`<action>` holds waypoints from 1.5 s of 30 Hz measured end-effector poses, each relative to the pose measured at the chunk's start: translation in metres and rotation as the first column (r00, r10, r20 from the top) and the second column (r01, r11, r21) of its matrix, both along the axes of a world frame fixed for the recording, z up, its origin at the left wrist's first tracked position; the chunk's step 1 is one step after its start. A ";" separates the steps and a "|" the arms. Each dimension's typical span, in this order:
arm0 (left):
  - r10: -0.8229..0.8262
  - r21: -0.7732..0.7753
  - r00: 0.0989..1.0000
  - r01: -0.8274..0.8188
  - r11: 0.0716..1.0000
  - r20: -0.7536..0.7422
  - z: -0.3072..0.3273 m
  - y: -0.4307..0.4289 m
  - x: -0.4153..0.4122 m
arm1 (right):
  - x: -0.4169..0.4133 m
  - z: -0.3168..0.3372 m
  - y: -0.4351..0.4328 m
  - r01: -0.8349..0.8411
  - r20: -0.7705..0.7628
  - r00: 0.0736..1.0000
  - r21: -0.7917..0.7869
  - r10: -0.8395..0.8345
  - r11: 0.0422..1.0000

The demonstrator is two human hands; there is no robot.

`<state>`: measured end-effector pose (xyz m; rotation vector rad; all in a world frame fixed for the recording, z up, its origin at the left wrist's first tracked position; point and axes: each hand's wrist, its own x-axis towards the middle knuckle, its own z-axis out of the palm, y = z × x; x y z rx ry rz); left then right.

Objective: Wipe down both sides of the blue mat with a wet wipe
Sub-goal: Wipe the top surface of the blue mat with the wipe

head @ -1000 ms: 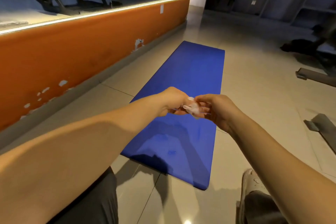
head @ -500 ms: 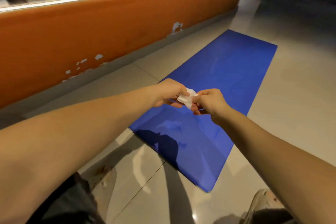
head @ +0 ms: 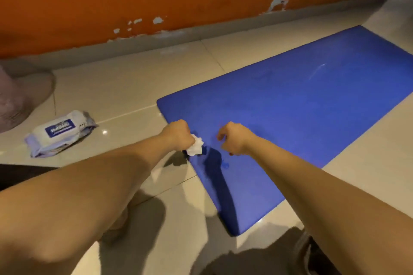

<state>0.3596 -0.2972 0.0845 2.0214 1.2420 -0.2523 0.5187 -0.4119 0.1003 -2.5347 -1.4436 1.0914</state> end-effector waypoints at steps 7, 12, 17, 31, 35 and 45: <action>0.329 0.043 0.944 -0.330 0.943 0.022 -0.086 -0.023 -0.010 | 0.044 -0.105 -0.033 -0.330 0.181 0.896 -0.343 0.406 0.880; 0.498 0.010 0.837 -0.513 0.858 0.226 -0.125 -0.034 -0.010 | 0.052 -0.144 -0.038 -0.328 0.297 0.872 -0.236 0.389 0.915; 0.583 -0.121 0.743 -0.579 0.806 0.328 -0.148 -0.040 0.004 | 0.051 -0.159 -0.037 -0.364 0.301 0.853 -0.241 0.426 0.900; 0.222 0.209 0.956 -0.261 0.942 0.191 -0.175 -0.124 0.001 | 0.078 -0.156 -0.044 -0.546 0.298 0.751 -0.221 0.589 0.808; 0.321 0.201 0.896 -0.390 0.899 0.307 -0.159 -0.091 0.012 | 0.075 -0.160 -0.043 -0.544 0.332 0.737 -0.226 0.589 0.808; 0.434 -0.028 0.840 -0.450 0.892 0.324 -0.183 -0.039 0.013 | 0.076 -0.162 -0.039 -0.553 0.314 0.747 -0.194 0.585 0.810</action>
